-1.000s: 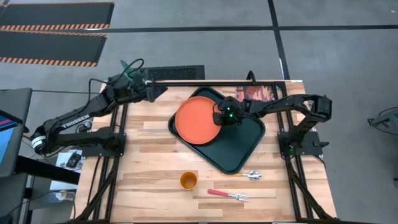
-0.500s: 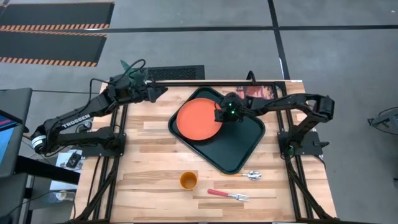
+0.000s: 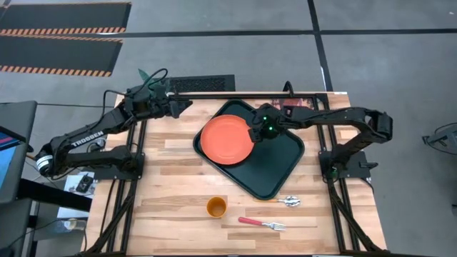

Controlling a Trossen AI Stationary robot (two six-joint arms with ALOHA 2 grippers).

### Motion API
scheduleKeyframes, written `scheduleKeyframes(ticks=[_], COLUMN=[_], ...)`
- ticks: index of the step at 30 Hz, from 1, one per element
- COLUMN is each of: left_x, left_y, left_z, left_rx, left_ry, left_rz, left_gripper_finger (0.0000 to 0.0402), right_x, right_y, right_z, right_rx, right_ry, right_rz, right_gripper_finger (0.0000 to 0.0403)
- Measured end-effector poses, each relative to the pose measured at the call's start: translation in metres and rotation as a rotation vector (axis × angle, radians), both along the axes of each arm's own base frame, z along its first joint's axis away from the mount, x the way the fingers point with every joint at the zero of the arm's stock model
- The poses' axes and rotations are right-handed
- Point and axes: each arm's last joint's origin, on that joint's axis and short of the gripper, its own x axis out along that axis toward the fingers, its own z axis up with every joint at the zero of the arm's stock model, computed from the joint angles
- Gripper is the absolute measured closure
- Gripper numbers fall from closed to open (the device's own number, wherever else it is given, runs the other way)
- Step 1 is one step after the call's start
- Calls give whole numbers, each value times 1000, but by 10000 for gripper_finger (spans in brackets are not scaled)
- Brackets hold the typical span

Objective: Pick and place plate/cup/fork/spoon on tray
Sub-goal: Put the yellow cup on the black tray above the orange plate

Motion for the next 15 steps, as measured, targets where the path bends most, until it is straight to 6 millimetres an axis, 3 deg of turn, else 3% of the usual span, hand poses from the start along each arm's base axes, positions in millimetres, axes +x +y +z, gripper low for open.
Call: scheduleKeyframes(ticks=[5,10,15], left_x=[0,-1,-3], left_y=[0,-4,-8], left_z=[-2,-10,-18], left_rx=[-11,-30,-50], left_ry=[16,95,175], left_rz=[-4,-115,-179], left_gripper_finger=[231,231,231], right_x=[5,19,26], right_y=[27,81,124], right_z=[1,6,9], right_rx=[7,30,-75], right_ry=[18,-82,-165], right_rz=[132,342,468], right_gripper_finger=[176,176,176])
